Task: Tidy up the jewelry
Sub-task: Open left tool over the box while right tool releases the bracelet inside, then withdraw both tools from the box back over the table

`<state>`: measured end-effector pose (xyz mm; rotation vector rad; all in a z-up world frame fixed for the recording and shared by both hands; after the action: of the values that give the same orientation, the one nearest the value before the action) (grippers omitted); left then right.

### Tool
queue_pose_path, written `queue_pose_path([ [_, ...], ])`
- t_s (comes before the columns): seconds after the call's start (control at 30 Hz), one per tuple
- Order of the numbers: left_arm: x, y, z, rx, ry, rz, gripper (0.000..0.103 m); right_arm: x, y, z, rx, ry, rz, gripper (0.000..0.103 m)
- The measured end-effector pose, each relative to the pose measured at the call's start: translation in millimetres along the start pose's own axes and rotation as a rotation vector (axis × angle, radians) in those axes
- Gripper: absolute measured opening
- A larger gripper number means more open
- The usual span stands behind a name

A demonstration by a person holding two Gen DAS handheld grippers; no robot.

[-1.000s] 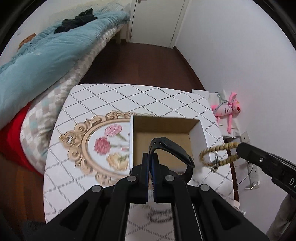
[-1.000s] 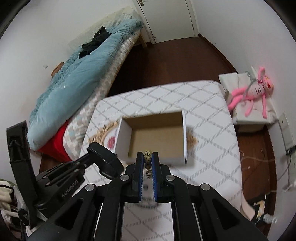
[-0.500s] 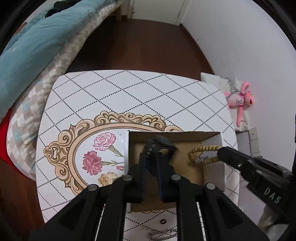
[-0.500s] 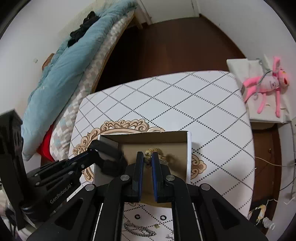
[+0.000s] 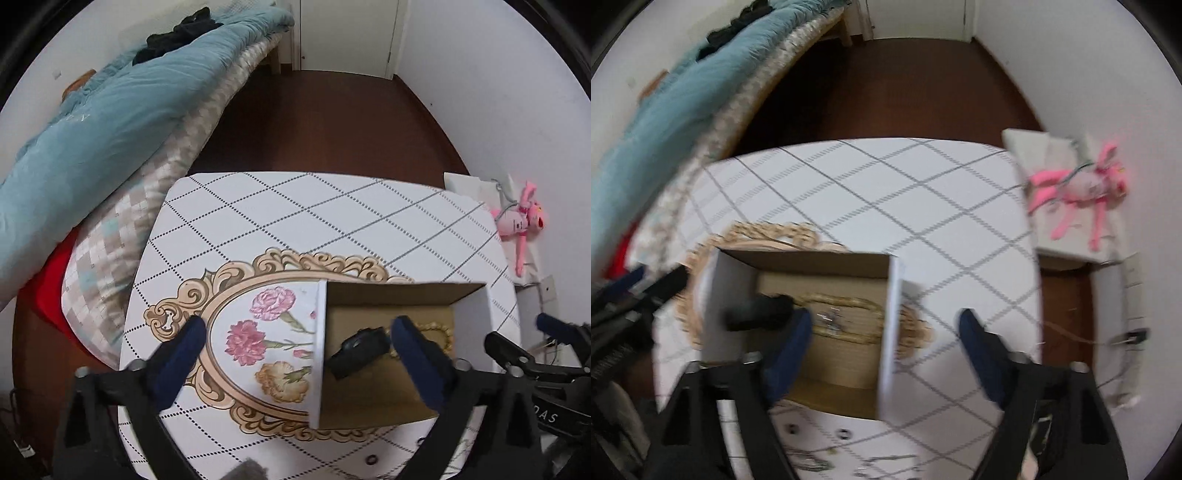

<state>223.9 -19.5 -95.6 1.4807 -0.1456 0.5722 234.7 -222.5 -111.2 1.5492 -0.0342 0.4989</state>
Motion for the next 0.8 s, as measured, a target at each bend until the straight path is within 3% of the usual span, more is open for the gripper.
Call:
queue_pose_path([
  [0.13,-14.6,-12.3,-2.8,0.040,-0.026,-0.020,0.103,-16.5,-6.5,-4.1,-0.078,0.027,-0.020,0.099],
  [0.4,-35.1,-17.5,-5.1,0.045,-0.029,-0.026,0.103,-39.3,-17.3,-11.6,-0.100,0.010,-0.032,0.099],
  [0.8,-51.0,24.2,-4.7,0.021,-0.017,0.039,0.103,-61.2,20.9,-12.0,-0.147,-0.030,0.049,0.100],
])
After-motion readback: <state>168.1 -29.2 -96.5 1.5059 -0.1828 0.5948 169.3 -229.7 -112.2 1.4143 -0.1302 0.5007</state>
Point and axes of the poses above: each gripper's, at about its wrist camera, not at the fingertips, and y roughly against the way its jaws point, z to its right, x to its top, the point moved 3 cm from there along -y, roughly the way its jaws point, and after that the axes turned 15 degrees about y, right-handed, at the moved point
